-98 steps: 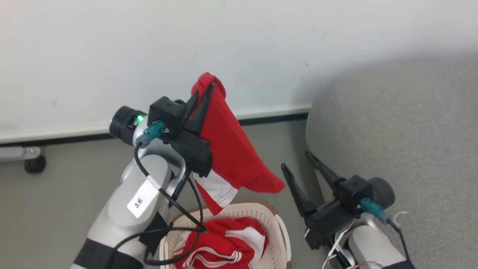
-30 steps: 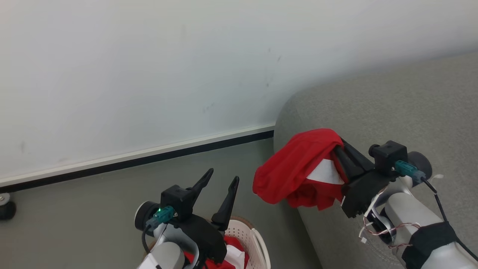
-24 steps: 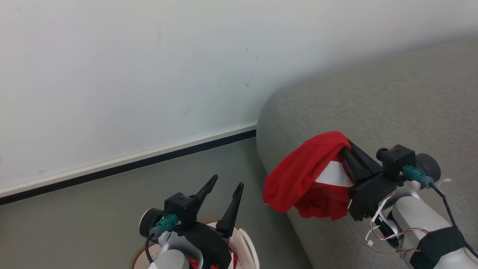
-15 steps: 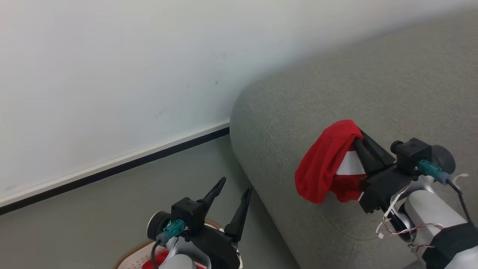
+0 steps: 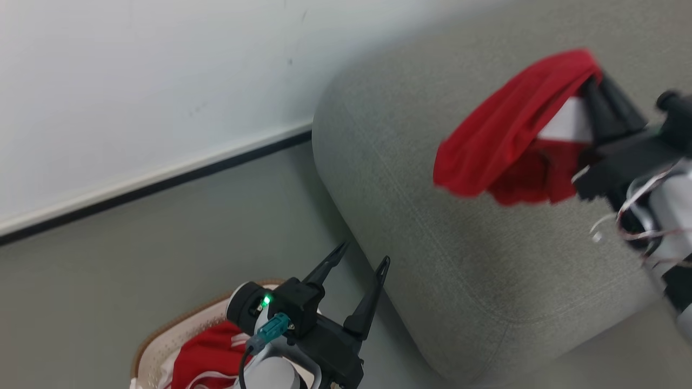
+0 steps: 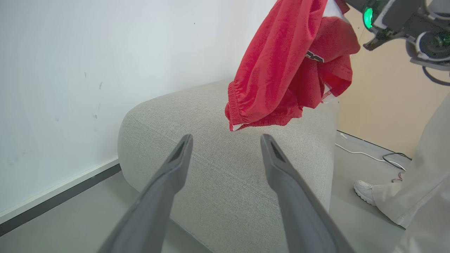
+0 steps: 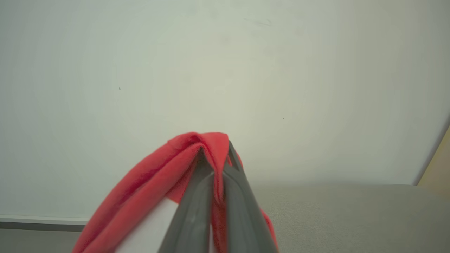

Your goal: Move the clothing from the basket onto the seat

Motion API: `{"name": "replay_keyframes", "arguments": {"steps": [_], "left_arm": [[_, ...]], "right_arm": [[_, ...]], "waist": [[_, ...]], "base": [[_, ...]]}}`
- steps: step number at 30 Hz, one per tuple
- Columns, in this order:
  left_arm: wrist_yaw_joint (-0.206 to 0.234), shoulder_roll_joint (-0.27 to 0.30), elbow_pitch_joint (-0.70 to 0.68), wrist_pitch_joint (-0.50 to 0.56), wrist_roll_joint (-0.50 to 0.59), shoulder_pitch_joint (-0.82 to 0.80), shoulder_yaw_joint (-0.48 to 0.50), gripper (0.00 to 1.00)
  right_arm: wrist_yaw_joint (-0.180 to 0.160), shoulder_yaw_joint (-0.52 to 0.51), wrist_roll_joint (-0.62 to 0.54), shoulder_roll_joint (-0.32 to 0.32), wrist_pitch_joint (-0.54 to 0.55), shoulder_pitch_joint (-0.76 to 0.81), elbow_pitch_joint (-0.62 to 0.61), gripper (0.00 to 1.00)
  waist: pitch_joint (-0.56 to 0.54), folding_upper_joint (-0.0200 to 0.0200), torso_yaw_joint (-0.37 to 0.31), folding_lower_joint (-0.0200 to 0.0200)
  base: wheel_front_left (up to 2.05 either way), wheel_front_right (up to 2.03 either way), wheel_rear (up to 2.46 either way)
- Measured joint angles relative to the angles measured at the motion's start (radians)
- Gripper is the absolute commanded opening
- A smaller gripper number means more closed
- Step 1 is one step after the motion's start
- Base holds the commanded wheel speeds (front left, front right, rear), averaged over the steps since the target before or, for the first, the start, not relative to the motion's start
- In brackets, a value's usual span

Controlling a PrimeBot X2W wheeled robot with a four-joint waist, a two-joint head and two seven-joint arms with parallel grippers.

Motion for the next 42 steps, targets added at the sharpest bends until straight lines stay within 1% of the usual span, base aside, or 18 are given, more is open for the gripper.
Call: {"name": "replay_keyframes", "arguments": {"steps": [9,14,19,23,24,25,29,31,37,42], "left_arm": [[0.001,0.023,-0.047,0.022,0.062,-0.079,-0.026,1.00],[0.008,0.030,-0.092,0.040,0.086,-0.124,-0.034,1.00],[0.008,0.039,-0.132,0.060,0.128,-0.164,-0.055,1.00],[0.009,0.053,-0.159,0.077,0.142,-0.185,-0.057,1.00],[0.013,0.069,-0.174,0.090,0.157,-0.194,-0.056,1.00],[0.013,0.069,-0.174,0.090,0.157,-0.194,-0.056,1.00],[0.018,0.099,-0.204,0.109,0.179,-0.211,-0.053,1.00],[0.025,0.111,-0.217,0.121,0.187,-0.223,-0.050,1.00],[0.026,0.146,-0.257,0.156,0.225,-0.260,-0.047,1.00],[0.026,0.159,-0.259,0.175,0.252,-0.301,-0.049,1.00]], "right_arm": [[0.016,-0.064,0.005,-0.060,0.017,-0.230,0.109,0.00],[0.016,-0.109,0.021,-0.098,0.028,-0.358,0.175,0.00],[0.016,-0.127,0.020,-0.135,0.028,-0.423,0.237,0.00],[0.015,-0.137,0.020,-0.138,0.027,-0.439,0.271,0.00],[0.015,-0.152,0.024,-0.137,0.026,-0.450,0.291,0.00],[0.015,-0.152,0.024,-0.137,0.026,-0.450,0.291,0.00],[-0.002,-0.169,0.034,-0.131,0.022,-0.465,0.335,0.00],[-0.006,-0.168,0.042,-0.112,0.017,-0.464,0.357,0.00],[-0.006,-0.161,0.052,-0.030,0.010,-0.456,0.406,0.00],[-0.006,-0.153,0.058,0.011,0.007,-0.440,0.460,0.00]], "waist": [[0.118,0.0001,0.041,0.0001],[0.185,0.0001,0.069,0.0002],[0.254,0.0001,0.095,0.0001],[0.297,0.0002,0.108,0.0001],[0.326,0.0001,0.115,0.0001],[0.326,0.0001,0.115,0.0001],[0.384,0.0001,0.124,0.0001],[0.413,0.0002,0.125,0.0001],[0.499,0.0002,0.117,0.0001],[0.564,0.0002,0.100,0.0001]], "base": [[0.00,0.00,0.00],[0.00,0.00,0.00],[0.00,0.00,0.00],[0.00,0.00,0.00],[0.00,0.00,0.00],[0.00,0.00,0.00],[0.00,0.00,0.00],[0.00,0.00,0.00],[0.00,0.00,0.00],[0.00,0.00,0.00]]}}
